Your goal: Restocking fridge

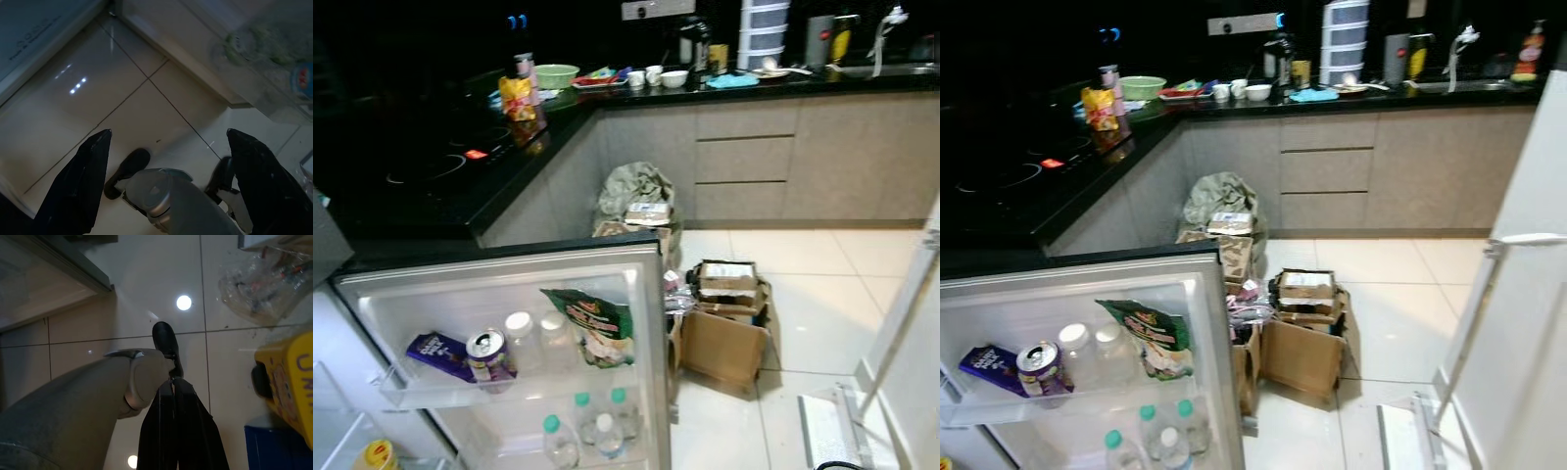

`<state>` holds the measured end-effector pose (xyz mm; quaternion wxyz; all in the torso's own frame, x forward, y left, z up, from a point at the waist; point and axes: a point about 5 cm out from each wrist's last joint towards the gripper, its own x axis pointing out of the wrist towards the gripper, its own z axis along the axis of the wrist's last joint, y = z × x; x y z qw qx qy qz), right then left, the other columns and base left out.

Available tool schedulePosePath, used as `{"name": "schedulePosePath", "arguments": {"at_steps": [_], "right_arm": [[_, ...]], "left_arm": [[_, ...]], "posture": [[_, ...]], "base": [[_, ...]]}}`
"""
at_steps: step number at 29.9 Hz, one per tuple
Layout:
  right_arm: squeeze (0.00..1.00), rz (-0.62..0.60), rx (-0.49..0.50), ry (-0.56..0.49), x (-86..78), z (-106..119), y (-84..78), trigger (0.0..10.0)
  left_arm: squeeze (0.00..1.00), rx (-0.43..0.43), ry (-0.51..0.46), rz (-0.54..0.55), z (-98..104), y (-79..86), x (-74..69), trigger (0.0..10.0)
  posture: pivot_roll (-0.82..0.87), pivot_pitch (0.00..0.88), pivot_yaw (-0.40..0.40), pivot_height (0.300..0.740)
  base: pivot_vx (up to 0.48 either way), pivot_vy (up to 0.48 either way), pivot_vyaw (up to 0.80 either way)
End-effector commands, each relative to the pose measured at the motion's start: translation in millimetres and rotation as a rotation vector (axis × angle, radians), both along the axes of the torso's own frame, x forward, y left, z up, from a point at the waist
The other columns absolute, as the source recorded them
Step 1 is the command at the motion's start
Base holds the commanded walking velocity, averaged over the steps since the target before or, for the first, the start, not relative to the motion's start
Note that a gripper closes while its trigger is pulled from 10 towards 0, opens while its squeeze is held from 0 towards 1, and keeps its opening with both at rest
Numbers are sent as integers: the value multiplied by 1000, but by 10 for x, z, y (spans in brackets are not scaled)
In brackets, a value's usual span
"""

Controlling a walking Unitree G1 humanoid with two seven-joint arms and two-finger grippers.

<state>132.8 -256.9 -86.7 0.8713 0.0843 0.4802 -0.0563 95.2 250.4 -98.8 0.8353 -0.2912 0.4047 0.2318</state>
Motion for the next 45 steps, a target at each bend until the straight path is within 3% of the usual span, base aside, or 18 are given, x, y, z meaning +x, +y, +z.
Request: {"name": "schedulePosePath", "arguments": {"at_steps": [1, 22, 31, 45], "right_arm": [[0, 38, 0, -20, 53, 9, 48, 10000], [0, 102, -11, -29, 96, 30, 51, 10000], [0, 124, 39, -67, 150, 56, 83, 10000], [0, 144, 103, -81, 142, 56, 122, 10000]], "left_arm": [[0, 3, 6, -11, -2, -14, 14, 10000], [0, -1, 12, -25, -13, -52, 12, 10000], [0, 30, 10, -30, 2, -22, 36, 10000], [0, 51, 14, -79, -1, -60, 55, 10000]], "posture": [[-100, 0, 18, 740], [-105, 0, 8, 740], [-111, 0, 8, 740], [-114, 0, 8, 740]], "base": [[-416, 0, 0], [-430, 0, 0], [0, 0, 0], [0, 0, 764]]}}
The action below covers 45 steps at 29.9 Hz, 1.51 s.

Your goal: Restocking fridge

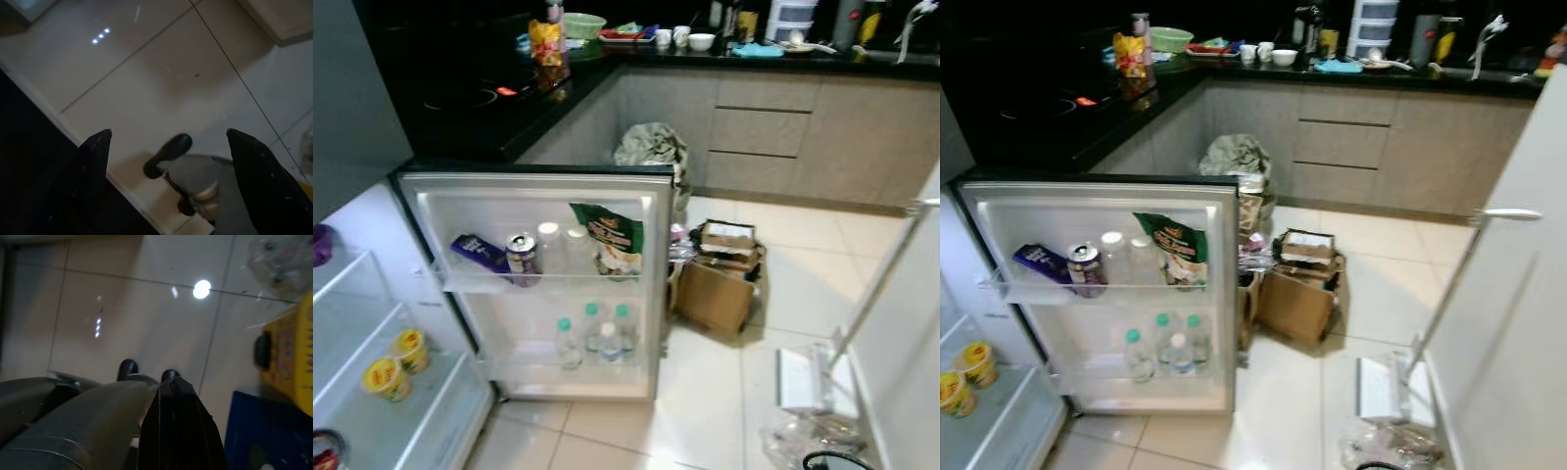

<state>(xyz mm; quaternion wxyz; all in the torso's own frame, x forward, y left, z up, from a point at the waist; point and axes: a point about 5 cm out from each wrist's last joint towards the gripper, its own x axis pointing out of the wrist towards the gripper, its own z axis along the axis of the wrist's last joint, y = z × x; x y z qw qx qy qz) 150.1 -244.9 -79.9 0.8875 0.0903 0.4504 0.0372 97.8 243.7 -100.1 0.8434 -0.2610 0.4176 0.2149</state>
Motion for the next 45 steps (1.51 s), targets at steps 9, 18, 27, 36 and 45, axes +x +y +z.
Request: {"name": "schedulePosePath", "arguments": {"at_steps": [9, 18, 27, 36, 45], "right_arm": [[0, 19, 34, -1, 2, -13, 69, 10000], [0, 29, 37, -2, 4, -11, 75, 10000], [0, 93, -15, 27, -37, -41, 104, 10000], [0, 222, -149, 36, 144, -27, 238, 10000], [0, 371, -172, -21, 442, 79, 429, 10000]], "left_arm": [[0, 73, 18, -98, -3, -105, 90, 10000], [0, 90, 49, -154, -20, -152, 81, 10000], [0, 75, 37, -205, -20, -192, 104, 10000], [0, 42, 24, -242, -14, -302, 221, 10000], [0, 2, 22, -263, -37, -516, 269, 10000]], "posture": [[-111, 0, 8, 740], [-106, 0, 15, 740], [-101, 0, 13, 740], [-106, 0, -7, 740], [-161, 0, -94, 740]], "base": [[0, 0, 781], [0, 0, 781], [0, 0, 781], [0, 0, 177], [0, 0, 0]]}}
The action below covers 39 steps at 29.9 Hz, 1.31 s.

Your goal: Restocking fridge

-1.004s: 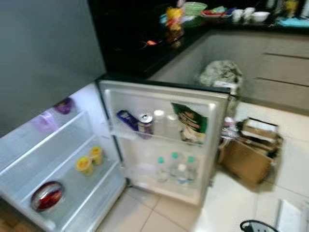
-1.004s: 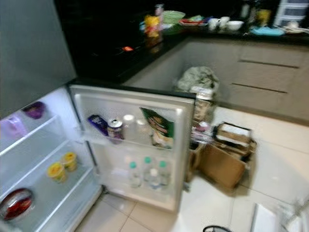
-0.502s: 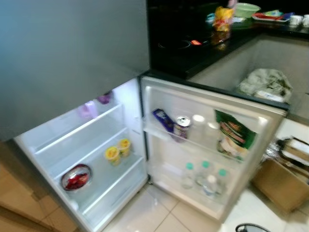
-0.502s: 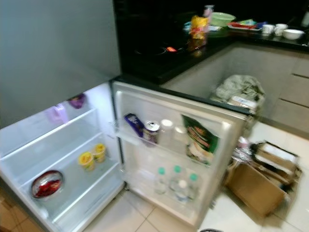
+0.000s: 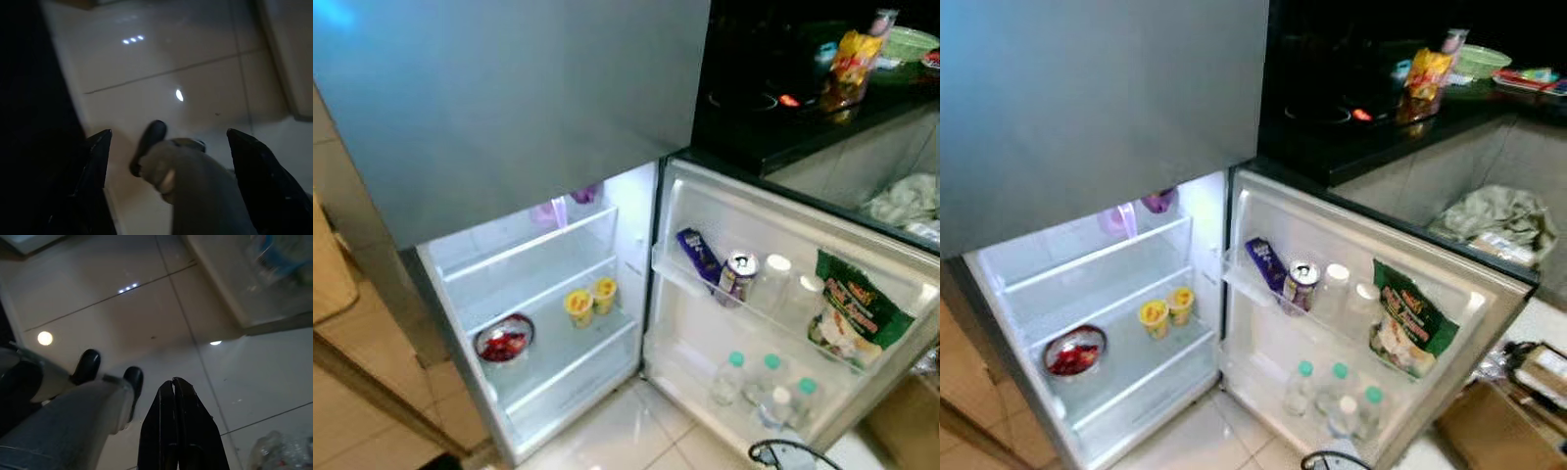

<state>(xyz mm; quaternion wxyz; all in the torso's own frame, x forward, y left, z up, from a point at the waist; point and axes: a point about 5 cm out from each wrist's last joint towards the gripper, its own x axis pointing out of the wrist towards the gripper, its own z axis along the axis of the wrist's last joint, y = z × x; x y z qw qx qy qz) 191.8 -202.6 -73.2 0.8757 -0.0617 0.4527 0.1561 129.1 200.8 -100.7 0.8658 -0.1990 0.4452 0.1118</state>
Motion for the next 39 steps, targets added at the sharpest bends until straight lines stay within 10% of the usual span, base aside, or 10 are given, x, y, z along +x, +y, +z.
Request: {"name": "schedulePosePath", "arguments": {"at_steps": [1, 9, 27, 39], "right_arm": [[0, 20, -10, -3, 26, 12, 6, 10000], [0, -44, -58, -11, 44, 38, -137, 10000], [0, -277, -74, 106, -434, -168, -279, 10000], [0, -359, -58, 78, -403, -125, -396, 10000]], "left_arm": [[0, -14, 24, -12, -30, -87, -44, 10000], [0, -41, 13, -38, -32, -248, 5, 10000], [0, -6, 3, -59, 18, 63, 23, 10000], [0, -9, 41, -54, -31, 64, -139, 10000]], "posture": [[-161, 0, -94, 740], [-158, 0, -107, 740], [-114, 0, -3, 740], [-127, 0, -20, 740]], "base": [[0, 0, 0], [0, 0, 0], [0, -398, 0], [0, -462, 0]]}}
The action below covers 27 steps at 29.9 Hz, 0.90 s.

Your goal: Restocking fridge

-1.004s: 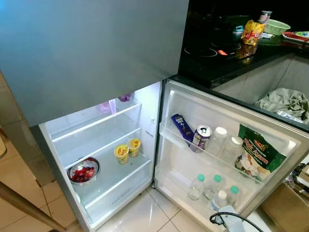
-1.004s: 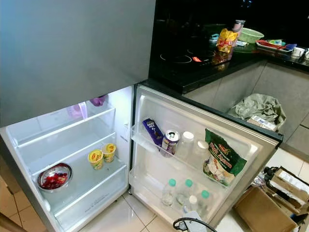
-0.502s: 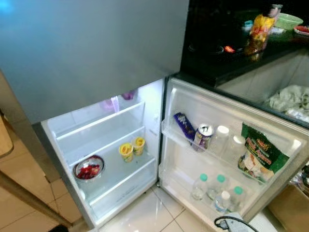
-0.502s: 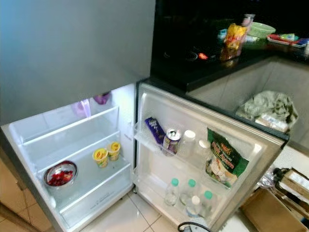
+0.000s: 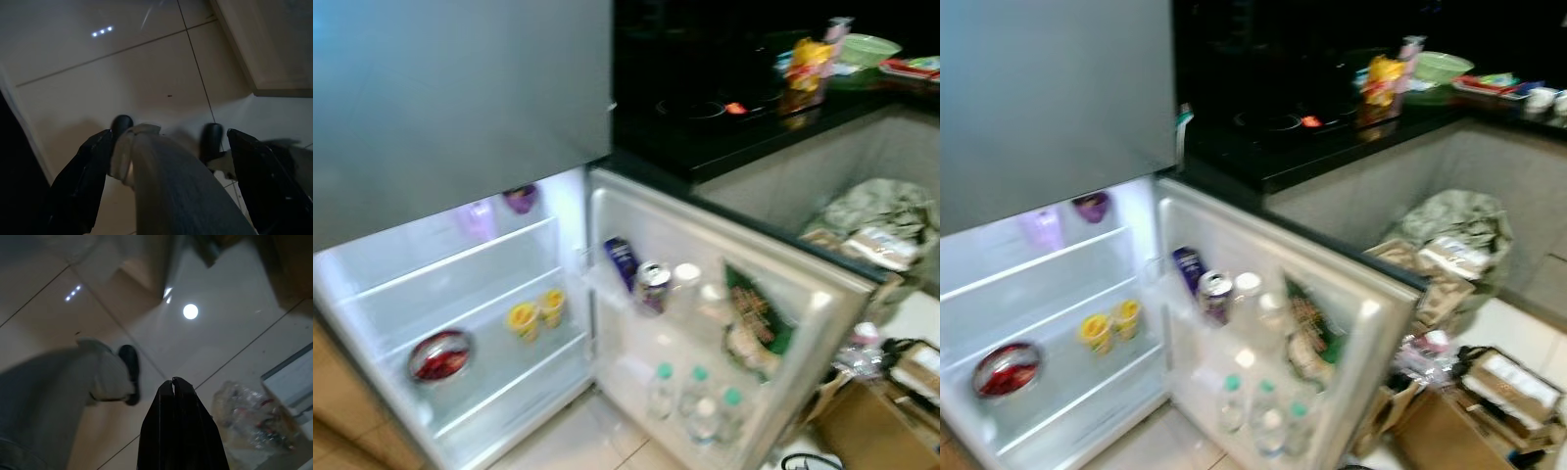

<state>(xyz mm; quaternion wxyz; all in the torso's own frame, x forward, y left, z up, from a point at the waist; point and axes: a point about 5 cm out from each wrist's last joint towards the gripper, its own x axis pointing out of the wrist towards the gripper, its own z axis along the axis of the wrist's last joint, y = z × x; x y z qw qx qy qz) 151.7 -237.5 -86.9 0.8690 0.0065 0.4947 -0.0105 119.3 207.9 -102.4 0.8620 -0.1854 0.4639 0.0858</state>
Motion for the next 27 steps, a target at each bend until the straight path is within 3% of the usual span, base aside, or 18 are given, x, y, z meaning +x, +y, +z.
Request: {"name": "schedulePosePath", "arguments": {"at_steps": [1, 9, 14, 23, 25, 27], "right_arm": [[0, 0, -12, 0, -2, 12, -46, 10000], [0, -11, -10, 9, -27, 8, -70, 10000], [0, -8, 33, -8, -1, 21, -55, 10000], [0, -66, 150, -169, 320, 199, -85, 10000], [0, -101, 258, -277, 538, 336, -76, 10000], [0, -101, 258, -277, 538, 336, -76, 10000]], "left_arm": [[0, -3, 13, 10, -15, -7, -41, 10000], [0, -20, 25, 19, -40, -76, -92, 10000], [0, 6, 30, 8, -34, -41, -82, 10000], [0, 28, 37, 0, -26, 22, -88, 10000], [0, 25, 35, 7, -27, 22, -93, 10000], [0, 25, 35, 7, -27, 22, -93, 10000]], "posture": [[-127, 0, -20, 740], [-137, 0, -10, 740], [-131, 0, -6, 740], [-120, 0, -2, 740], [-123, 0, -5, 740], [-123, 0, -5, 740]], "base": [[0, -442, 0], [0, -416, 0], [0, 0, 0], [0, 0, 0], [0, 0, 0], [0, 0, 0]]}}
